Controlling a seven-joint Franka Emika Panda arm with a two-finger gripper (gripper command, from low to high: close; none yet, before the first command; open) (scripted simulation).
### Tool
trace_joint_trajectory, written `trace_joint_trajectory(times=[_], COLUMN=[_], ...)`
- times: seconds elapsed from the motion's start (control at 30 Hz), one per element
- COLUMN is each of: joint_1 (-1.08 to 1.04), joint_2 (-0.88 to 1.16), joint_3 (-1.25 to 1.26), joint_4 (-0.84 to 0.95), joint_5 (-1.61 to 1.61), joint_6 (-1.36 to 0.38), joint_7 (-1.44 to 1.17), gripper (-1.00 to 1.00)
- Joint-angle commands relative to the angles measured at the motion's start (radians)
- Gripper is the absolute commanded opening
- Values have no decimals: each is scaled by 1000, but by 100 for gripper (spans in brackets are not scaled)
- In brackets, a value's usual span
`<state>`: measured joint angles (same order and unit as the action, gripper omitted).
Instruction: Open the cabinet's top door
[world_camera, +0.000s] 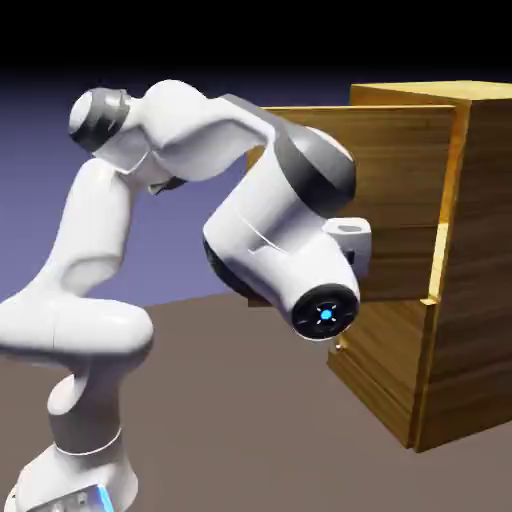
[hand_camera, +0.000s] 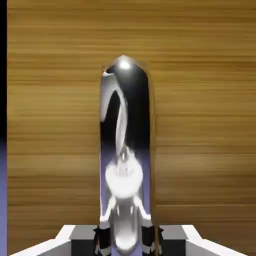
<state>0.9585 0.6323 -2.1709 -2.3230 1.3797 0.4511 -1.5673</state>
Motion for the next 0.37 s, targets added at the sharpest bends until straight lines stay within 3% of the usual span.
trace_joint_trajectory(times=[0.0,0.3,0.33], joint_1=[-22,-218,-218], joint_2=[-36,-340,-340], joint_3=[28,323,323], joint_4=[33,259,259], joint_5=[-33,-248,-248], joint_6=[6,99,99], joint_7=[-17,-42,-42], gripper=[-100,-100,100])
